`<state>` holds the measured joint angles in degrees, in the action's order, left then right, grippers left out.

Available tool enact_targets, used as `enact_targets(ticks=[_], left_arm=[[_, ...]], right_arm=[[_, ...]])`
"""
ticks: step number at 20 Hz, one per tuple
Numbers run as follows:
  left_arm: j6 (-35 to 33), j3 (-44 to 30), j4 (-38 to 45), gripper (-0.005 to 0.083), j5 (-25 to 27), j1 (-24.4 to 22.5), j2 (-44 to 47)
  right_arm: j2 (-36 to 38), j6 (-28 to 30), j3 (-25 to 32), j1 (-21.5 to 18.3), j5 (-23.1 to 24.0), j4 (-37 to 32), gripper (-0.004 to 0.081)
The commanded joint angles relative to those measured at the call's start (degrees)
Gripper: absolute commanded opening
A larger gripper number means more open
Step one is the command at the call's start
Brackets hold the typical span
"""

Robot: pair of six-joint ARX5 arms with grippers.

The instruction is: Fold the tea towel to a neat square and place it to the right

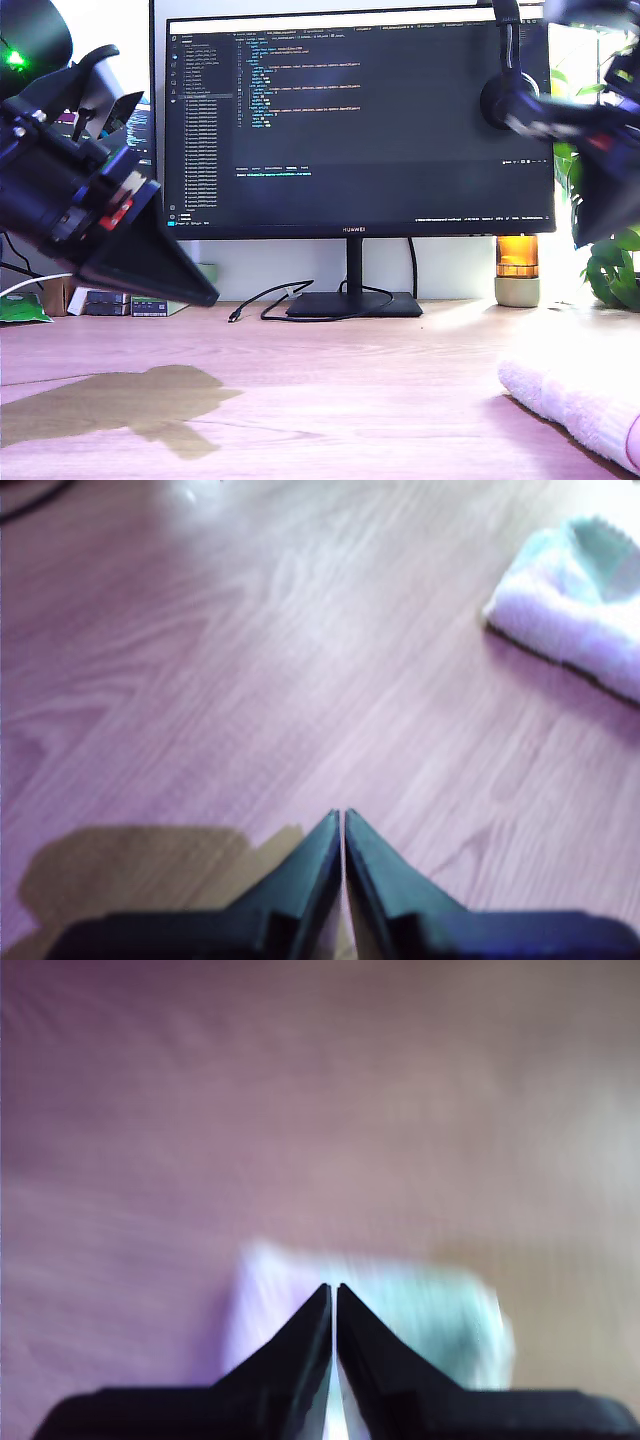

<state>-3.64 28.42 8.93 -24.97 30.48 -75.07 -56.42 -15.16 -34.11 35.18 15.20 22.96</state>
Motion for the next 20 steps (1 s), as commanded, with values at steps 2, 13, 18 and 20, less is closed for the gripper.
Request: enact_targets(ticks=[2, 13, 18, 20], left_arm=[[0.44, -0.44, 1.77, -0.0021, -0.07, -1.57, 0.55], [0.68, -1.09, 4.66, -0.0021, -4.5, -18.99, 3.28], [2.56, -6.4, 7.26, -0.0021, 0.0, -23.12, 13.14], [5.25, -10.21, 9.99, -0.0021, 1.53, -24.02, 16.79]], right_arm=[[-0.44, 7.08, 0.63, -4.74, -1.03, -5.31, -0.0013], [-1.03, 19.78, 1.29, -36.92, -24.85, -16.41, -0.0013], [-0.98, 20.94, 5.42, -38.36, -28.06, -24.13, -0.0013], [-0.76, 19.41, 8.24, -38.34, -28.11, -29.51, -0.0013]])
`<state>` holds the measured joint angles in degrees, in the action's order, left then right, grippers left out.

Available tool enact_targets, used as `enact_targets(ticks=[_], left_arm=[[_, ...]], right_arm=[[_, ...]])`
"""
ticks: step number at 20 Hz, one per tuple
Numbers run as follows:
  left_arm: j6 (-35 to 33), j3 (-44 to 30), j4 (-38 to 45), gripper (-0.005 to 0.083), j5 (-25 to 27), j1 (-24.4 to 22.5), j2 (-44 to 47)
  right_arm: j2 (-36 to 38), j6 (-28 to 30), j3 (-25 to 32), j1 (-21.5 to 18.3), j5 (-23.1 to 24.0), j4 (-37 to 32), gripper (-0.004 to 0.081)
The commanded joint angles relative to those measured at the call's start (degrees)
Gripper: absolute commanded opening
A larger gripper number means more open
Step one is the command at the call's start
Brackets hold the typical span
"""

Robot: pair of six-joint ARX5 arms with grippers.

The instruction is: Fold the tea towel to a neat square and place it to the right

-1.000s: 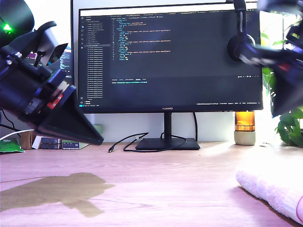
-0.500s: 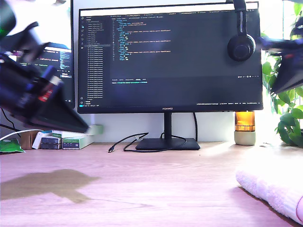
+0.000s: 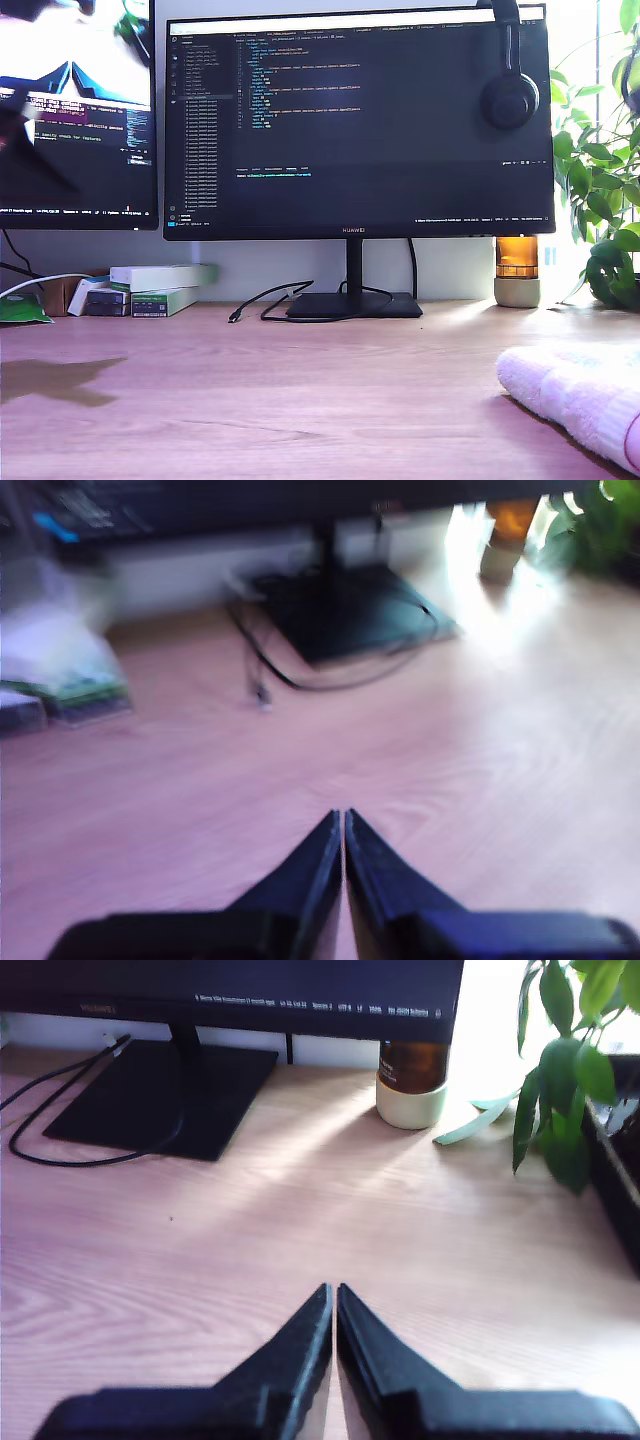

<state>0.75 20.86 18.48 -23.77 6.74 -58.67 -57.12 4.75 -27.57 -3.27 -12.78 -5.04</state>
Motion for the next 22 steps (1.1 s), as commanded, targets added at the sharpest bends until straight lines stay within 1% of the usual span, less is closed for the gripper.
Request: enact_targets(ticks=[1, 3, 5, 9, 11, 14, 16, 19, 22], left_arm=[[1.33, -4.33, 0.96, -0.0021, 1.75, -0.33, 2.27], [2.08, -7.82, 2.73, -0.0021, 2.38, -0.31, 6.01], [2.23, -10.86, 4.09, -0.0021, 3.98, -0.31, 9.9], [2.1, -14.67, 4.35, -0.0021, 4.85, -0.31, 15.17], [2.16, -17.09, 6.29, -0.0021, 4.85, -0.31, 17.9], [2.19, -20.0, 6.47, -0.0021, 6.38, -0.33, 22.16], [2.05, -21.24, 5.97, -0.0021, 6.38, -0.31, 24.87], [1.77, -21.22, 2.23, -0.0021, 6.97, -0.31, 29.44], [1.64, -21.22, -1.51, -0.0021, 7.19, -0.31, 33.77]], right_arm=[[0.33, -0.42, 3.37, 0.09, -0.04, -3.21, -0.0013], [2.05, -1.46, 6.91, 0.09, 0.44, -7.04, -0.0013], [5.11, -1.38, 11.02, -0.04, 2.56, -10.43, -0.0013], [11.93, -1.4, 17.51, -0.24, 2.4, -13.35, -0.0013], [16.48, -1.64, 20.61, -0.24, 2.4, -14.56, -0.0013], [22.95, -1.66, 24.35, -0.24, 2.36, -14.21, -0.0013], [27.15, -1.64, 25.57, -0.24, 2.21, -12.37, -0.0013], [33.51, -0.04, 25.75, -0.24, 1.11, -7.65, -0.0013], [38.75, 0.26, 25.75, -0.24, 1.16, -2.69, -0.0013]])
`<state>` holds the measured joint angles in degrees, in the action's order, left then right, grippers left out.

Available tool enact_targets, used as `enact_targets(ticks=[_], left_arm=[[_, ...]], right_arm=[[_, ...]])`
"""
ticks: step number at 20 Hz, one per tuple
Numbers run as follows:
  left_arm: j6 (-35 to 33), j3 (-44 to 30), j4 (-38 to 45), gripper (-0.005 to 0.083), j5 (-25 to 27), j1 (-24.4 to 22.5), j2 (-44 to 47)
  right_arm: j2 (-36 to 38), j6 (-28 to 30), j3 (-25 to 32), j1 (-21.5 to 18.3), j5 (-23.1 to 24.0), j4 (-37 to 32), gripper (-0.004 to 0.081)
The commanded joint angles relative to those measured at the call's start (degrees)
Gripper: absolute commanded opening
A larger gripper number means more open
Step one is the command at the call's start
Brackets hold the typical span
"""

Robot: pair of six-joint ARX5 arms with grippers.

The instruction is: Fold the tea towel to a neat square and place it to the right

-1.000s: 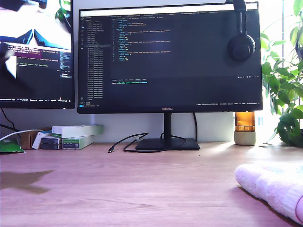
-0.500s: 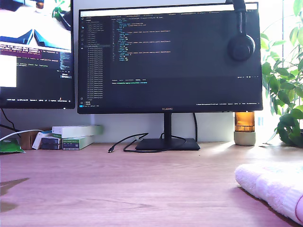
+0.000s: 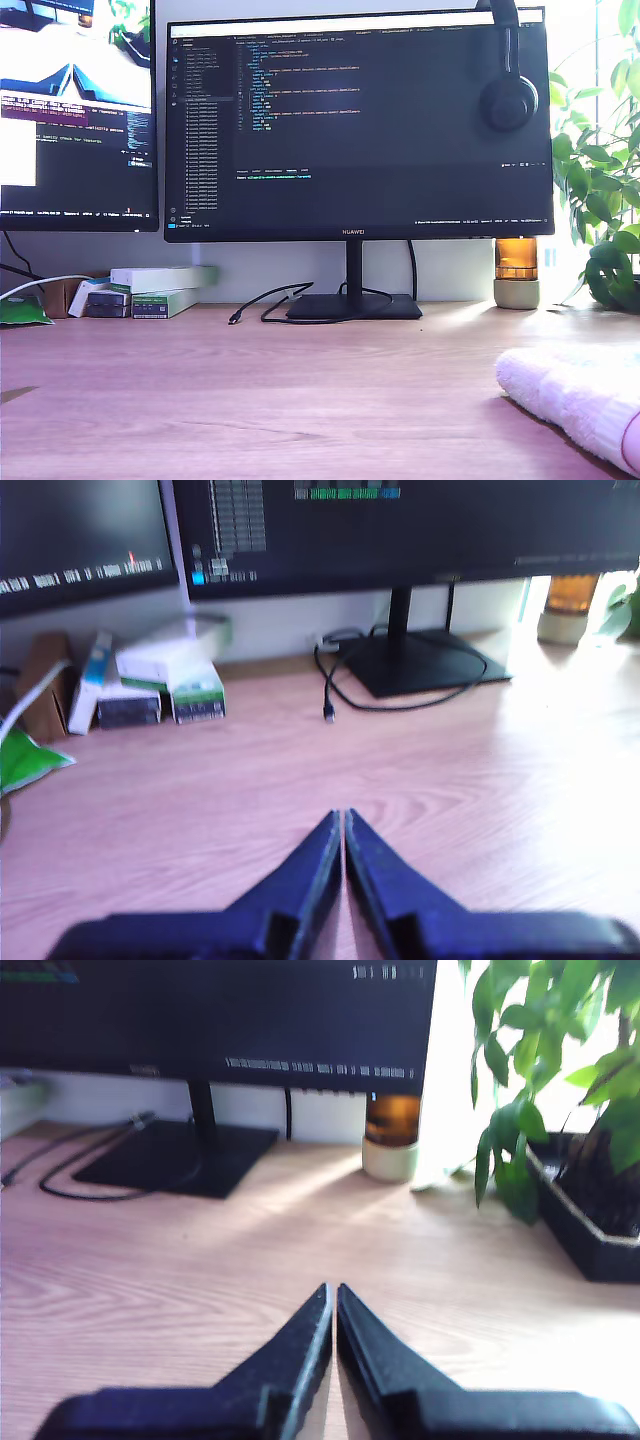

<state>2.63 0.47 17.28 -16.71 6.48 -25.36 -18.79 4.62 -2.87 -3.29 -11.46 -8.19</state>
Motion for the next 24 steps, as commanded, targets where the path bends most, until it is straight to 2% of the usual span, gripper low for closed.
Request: enact_targets(ticks=[1, 8, 13, 19, 21, 24], left_arm=[[-0.26, -0.83, -1.64, -0.0021, 0.42, -0.04, 1.99], [-0.24, -0.83, -12.48, -0.0021, 2.38, -0.04, 13.88], [-0.26, -0.81, -18.29, -0.0021, 3.5, -0.04, 21.53], [-0.07, -0.68, -25.73, -0.0021, 4.07, -0.04, 24.35], [-0.07, -0.68, -29.03, -0.0021, 4.09, -0.04, 24.35], [-0.07, -0.66, -29.27, -0.0021, 4.07, -0.04, 24.33]], right_arm=[[1.95, 0.37, 1.05, -0.22, -0.17, 1.44, -0.0013], [12.55, 0.35, 1.05, -0.22, -0.15, 9.92, -0.0013], [17.75, 0.15, 1.05, -0.22, -0.17, 13.38, -0.0013], [18.47, -0.09, 1.03, -0.22, -0.15, 21.24, -0.0013], [18.47, -0.09, 0.9, -0.22, -0.02, 21.64, -0.0013], [18.47, -0.09, 0.9, -0.22, -0.02, 21.73, -0.0013]])
